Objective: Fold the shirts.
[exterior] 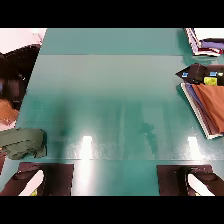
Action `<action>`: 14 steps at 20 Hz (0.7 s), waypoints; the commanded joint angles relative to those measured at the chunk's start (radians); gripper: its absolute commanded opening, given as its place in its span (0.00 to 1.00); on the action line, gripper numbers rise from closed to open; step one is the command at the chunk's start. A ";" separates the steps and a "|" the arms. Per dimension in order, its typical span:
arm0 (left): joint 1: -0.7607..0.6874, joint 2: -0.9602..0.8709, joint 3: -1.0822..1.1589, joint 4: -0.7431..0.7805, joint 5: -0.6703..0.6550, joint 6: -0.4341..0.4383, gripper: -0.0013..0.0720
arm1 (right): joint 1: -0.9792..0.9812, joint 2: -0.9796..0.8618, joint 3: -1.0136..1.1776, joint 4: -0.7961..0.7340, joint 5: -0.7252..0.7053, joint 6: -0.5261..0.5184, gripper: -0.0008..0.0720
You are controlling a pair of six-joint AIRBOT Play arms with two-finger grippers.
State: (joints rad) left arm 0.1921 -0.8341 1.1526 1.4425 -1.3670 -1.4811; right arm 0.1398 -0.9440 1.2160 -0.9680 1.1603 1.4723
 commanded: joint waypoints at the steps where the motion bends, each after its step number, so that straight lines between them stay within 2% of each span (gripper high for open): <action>1: 0.082 0.126 -0.215 0.210 -0.139 -0.064 0.93 | 0.000 0.000 0.001 -0.002 -0.002 0.000 0.04; 2: 0.088 0.131 -0.262 0.225 -0.146 -0.068 0.89 | 0.000 0.000 0.001 -0.002 -0.002 0.000 0.04; 8: 0.091 0.131 -0.557 0.249 -0.077 -0.087 0.89 | 0.000 0.000 0.001 -0.004 -0.002 -0.001 0.04; 10: 0.091 0.131 -0.593 0.259 -0.064 -0.142 0.89 | 0.000 0.000 0.001 -0.004 -0.003 -0.001 0.04; 13: 0.091 0.131 -0.592 0.259 -0.047 -0.164 0.88 | 0.000 0.000 0.001 -0.003 -0.008 -0.001 0.04; 14: 0.091 0.131 -0.592 0.259 -0.047 -0.165 0.62 | 0.000 0.000 0.001 -0.003 -0.008 -0.001 0.04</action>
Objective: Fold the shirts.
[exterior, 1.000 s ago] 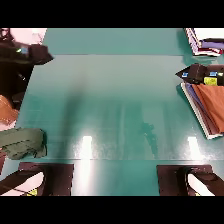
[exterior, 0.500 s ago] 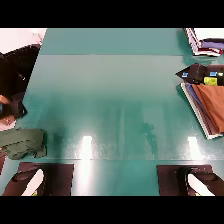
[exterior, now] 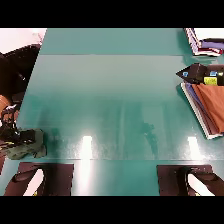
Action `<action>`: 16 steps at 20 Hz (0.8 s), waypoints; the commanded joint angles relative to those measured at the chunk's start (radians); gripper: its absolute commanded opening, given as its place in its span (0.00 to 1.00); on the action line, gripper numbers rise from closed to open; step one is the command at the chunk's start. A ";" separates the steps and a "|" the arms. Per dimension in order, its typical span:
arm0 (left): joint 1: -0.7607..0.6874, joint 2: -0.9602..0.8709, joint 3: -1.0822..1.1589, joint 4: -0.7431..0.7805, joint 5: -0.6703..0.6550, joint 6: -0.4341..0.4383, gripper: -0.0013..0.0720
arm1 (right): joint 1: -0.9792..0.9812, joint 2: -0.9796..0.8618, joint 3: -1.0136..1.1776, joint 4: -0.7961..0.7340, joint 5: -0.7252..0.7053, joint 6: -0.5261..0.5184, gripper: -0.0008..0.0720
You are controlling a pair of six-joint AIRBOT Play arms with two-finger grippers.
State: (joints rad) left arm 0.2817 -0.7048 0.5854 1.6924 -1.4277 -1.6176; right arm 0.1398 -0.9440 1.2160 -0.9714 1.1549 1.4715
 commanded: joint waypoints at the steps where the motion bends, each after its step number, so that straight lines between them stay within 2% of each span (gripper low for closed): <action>1: 0.002 0.002 -0.024 0.009 0.014 -0.027 0.25 | 0.000 0.000 0.001 0.000 -0.003 0.000 0.04; 2: 0.002 0.002 -0.024 0.009 0.014 -0.027 0.08 | 0.000 0.000 0.001 0.000 -0.003 0.000 0.04; 6: 0.001 0.002 0.116 -0.003 -0.003 -0.026 0.07 | 0.000 0.000 0.015 0.003 -0.010 0.000 0.04; 10: -0.009 0.002 0.554 -0.154 -0.030 -0.003 0.06 | 0.000 -0.005 0.155 0.003 -0.045 0.000 0.04; 13: -0.121 0.001 0.830 -0.202 -0.003 0.001 0.06 | 0.000 -0.039 0.275 0.003 -0.047 0.000 0.04; 16: -0.277 -0.023 0.945 -0.202 0.044 -0.008 0.06 | 0.000 -0.099 0.384 0.003 -0.029 0.000 0.04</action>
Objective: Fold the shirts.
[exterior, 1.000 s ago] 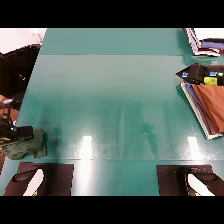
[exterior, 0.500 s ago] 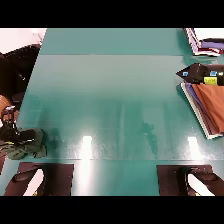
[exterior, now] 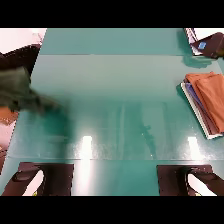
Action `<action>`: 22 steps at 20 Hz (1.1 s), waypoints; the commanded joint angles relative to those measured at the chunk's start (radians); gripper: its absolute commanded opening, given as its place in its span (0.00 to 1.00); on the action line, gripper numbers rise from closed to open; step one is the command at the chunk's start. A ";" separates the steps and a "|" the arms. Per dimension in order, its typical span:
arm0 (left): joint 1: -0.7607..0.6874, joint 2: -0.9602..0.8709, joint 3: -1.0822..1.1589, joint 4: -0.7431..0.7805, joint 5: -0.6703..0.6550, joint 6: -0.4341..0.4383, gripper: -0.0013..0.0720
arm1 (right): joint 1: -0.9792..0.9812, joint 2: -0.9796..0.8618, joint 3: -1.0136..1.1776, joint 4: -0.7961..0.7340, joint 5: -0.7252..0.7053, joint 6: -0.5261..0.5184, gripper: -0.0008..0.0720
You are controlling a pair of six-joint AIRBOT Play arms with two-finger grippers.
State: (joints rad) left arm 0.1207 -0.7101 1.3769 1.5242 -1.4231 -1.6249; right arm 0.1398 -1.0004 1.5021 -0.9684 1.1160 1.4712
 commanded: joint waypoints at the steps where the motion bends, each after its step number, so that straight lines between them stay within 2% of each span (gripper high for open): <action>1: -0.166 -0.041 0.165 -0.034 0.041 -0.006 0.06 | 0.000 -0.064 0.132 0.000 0.027 0.001 0.04; 6: -0.479 -0.280 0.166 -0.058 0.030 -0.028 0.06 | 0.000 -0.161 0.293 0.000 0.142 0.001 0.04; 9: -0.676 -0.475 0.166 -0.075 0.094 -0.024 0.07 | 0.000 -0.176 0.326 0.000 0.160 0.001 0.04; 10: -0.726 -0.536 0.166 -0.081 0.138 -0.008 0.33 | 0.000 -0.175 0.326 0.000 0.164 0.001 0.04; 11: -0.760 -0.586 0.166 -0.091 0.188 0.013 0.78 | 0.000 -0.175 0.326 0.000 0.173 0.001 0.04; 12: -0.779 -0.626 0.166 -0.090 0.235 0.018 0.85 | 0.000 -0.175 0.326 0.000 0.182 0.001 0.04; 15: -0.736 -0.659 0.166 -0.026 0.278 0.047 0.85 | 0.000 -0.176 0.326 -0.002 0.193 0.001 0.04; 17: -0.626 -0.659 0.164 0.001 0.260 0.047 0.85 | 0.000 -0.175 0.325 -0.001 0.194 0.002 0.04; 22: -0.334 -0.708 0.055 -0.152 0.304 0.067 0.85 | 0.000 -0.176 0.325 -0.001 0.196 0.002 0.04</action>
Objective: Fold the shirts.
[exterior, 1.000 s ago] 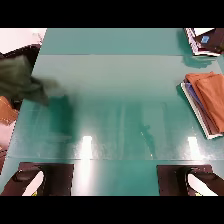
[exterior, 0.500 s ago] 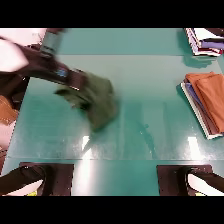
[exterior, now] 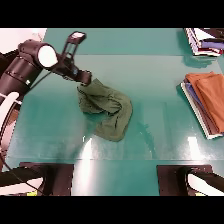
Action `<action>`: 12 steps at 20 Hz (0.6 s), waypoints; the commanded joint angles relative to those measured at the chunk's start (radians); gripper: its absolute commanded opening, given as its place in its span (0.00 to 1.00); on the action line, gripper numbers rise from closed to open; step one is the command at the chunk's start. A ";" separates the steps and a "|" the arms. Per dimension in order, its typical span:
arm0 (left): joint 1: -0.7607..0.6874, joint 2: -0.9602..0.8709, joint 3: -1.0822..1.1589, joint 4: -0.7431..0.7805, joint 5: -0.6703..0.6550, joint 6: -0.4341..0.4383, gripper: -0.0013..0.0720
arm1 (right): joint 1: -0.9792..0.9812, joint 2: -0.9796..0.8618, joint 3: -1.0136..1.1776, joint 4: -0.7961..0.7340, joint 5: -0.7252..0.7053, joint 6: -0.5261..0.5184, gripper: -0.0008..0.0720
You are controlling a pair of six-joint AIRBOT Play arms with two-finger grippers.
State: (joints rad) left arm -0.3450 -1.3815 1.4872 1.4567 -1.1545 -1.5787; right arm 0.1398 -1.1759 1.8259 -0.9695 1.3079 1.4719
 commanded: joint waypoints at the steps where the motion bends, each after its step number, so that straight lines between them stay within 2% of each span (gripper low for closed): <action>1: 0.159 -0.065 -0.079 -0.108 0.053 0.035 0.85 | 0.000 0.000 0.001 0.000 0.005 0.001 0.04; 4: 0.183 -0.183 -0.092 -0.132 0.096 0.044 0.85 | 0.000 0.000 0.001 0.000 0.006 0.001 0.04; 8: 0.183 -0.301 -0.092 -0.248 0.153 0.095 0.85 | 0.000 0.000 -0.026 -0.001 0.038 0.018 0.04; 9: 0.183 -0.308 -0.091 -0.246 0.160 0.094 0.81 | 0.000 0.007 -0.063 -0.002 0.038 0.033 0.04; 11: 0.184 -0.306 -0.080 -0.228 0.168 0.095 0.08 | 0.000 0.026 -0.175 -0.002 0.029 0.041 0.04; 12: 0.184 -0.306 -0.060 -0.213 0.158 0.094 0.07 | 0.000 0.036 -0.242 -0.002 0.023 0.050 0.04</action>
State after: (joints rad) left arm -0.1669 -1.6650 1.4075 1.2442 -1.0107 -1.4910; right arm 0.1398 -1.1587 1.7042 -0.9703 1.3350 1.4990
